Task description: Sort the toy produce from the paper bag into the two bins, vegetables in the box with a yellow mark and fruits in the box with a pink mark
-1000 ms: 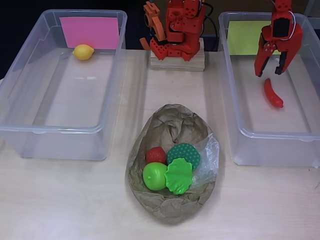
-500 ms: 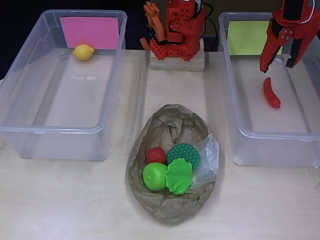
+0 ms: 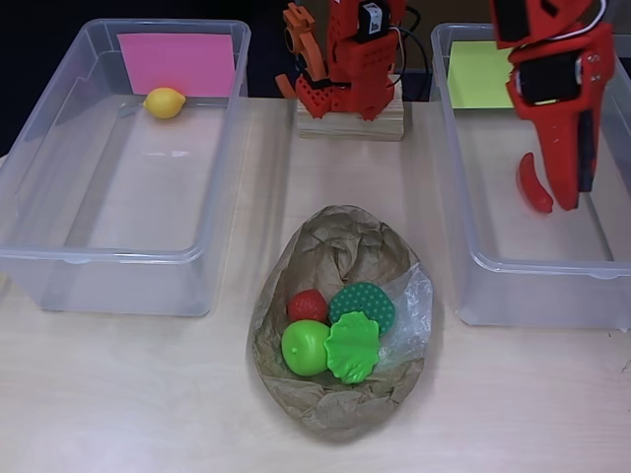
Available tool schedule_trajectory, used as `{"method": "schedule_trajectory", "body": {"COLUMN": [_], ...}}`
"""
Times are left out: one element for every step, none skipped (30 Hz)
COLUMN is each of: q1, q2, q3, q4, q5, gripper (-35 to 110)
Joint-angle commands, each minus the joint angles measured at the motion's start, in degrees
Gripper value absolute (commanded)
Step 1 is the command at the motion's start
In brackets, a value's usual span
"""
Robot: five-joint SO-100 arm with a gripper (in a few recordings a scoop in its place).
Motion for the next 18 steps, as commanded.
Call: {"method": "schedule_trajectory", "body": {"q1": [8.09, 10.46, 12.83, 15.12, 17.14, 18.9, 20.39, 21.62, 22.5, 23.29, 23.91, 24.52, 24.87, 25.05, 25.05, 24.96, 24.7, 24.35], "q2": [3.25, 2.72, 1.85, 0.62, -0.88, -2.29, -3.69, -5.27, -6.94, -8.44, -10.2, -11.78, -13.36, -14.68, -16.0, -17.31, -18.19, -19.07], "q3": [1.49, 2.29, 2.64, 2.64, 2.46, 2.37, 2.37, 2.29, 2.37, 2.81, 3.08, 3.43, 4.13, 4.75, 5.19, 5.19, 5.01, 4.75], "q4": [-2.9, -4.57, -6.06, -6.68, -6.94, -7.38, -7.91, -8.79, -10.2, -11.6, -12.22, -12.48, -13.01, -13.8, -14.24, -14.33, -14.33, -14.15], "q5": [-2.55, -2.02, -0.88, 1.76, 4.92, 8.35, 12.22, 15.38, 18.02, 20.39, 22.76, 25.58, 28.48, 31.2, 34.1, 36.83, 39.29, 41.75], "gripper": [16, 16, 17, 17, 18, 18, 18, 19, 22, 24, 27, 30, 33, 36, 37, 38, 39, 40]}}
